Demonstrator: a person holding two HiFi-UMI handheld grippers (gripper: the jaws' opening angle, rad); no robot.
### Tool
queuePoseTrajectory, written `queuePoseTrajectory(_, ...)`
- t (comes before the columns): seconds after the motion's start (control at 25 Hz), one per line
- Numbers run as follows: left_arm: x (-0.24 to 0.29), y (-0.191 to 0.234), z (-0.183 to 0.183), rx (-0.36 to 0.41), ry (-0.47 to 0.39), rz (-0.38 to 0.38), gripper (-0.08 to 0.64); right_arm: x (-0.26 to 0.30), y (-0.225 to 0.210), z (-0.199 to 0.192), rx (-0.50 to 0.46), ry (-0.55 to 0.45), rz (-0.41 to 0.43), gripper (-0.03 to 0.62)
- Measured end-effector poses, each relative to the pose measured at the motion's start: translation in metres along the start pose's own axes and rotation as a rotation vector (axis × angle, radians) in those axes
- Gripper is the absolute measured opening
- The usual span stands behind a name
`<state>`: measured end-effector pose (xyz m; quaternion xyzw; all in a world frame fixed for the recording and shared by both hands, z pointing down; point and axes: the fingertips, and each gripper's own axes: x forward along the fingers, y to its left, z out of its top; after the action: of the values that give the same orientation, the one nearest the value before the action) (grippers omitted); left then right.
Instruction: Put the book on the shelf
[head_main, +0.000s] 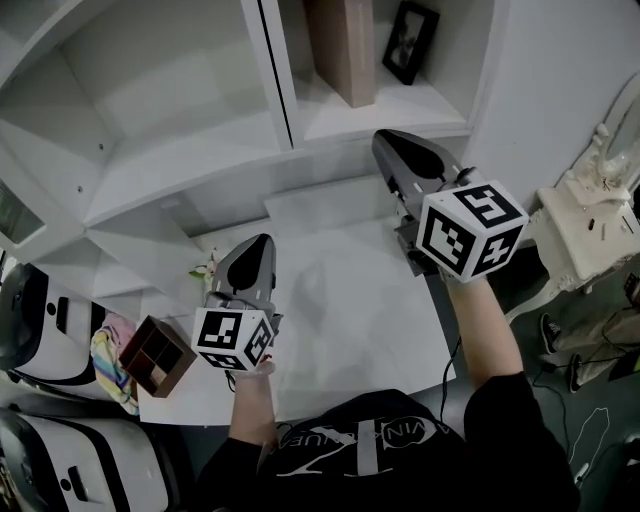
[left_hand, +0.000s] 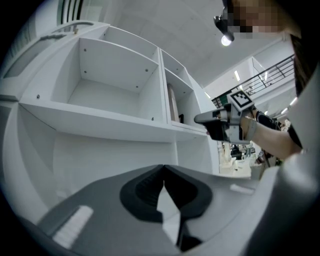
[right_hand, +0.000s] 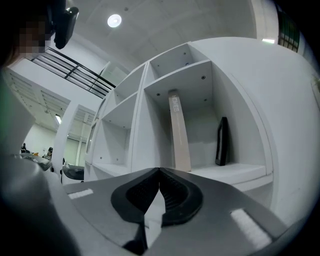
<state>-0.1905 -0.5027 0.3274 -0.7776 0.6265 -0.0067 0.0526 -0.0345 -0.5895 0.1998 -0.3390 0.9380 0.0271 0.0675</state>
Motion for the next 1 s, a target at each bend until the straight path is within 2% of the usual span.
queuePoseTrajectory(0.4,0.001,-0.002,-0.004,0.004,0.003,0.013,0.0,-0.018,0.007,-0.057,0.004,0.069,0.033,0.006)
queuePoseTrajectory(0.72,-0.003,0.0,-0.01,-0.004,0.006,0.035,0.0,-0.037,0.002,-0.092,0.022,0.101,0.022,0.006)
queuePoseTrajectory(1.0,-0.009,0.005,-0.019,-0.007,0.024,0.063,0.0,-0.048,0.004,-0.119,-0.034,0.134,0.011,0.006)
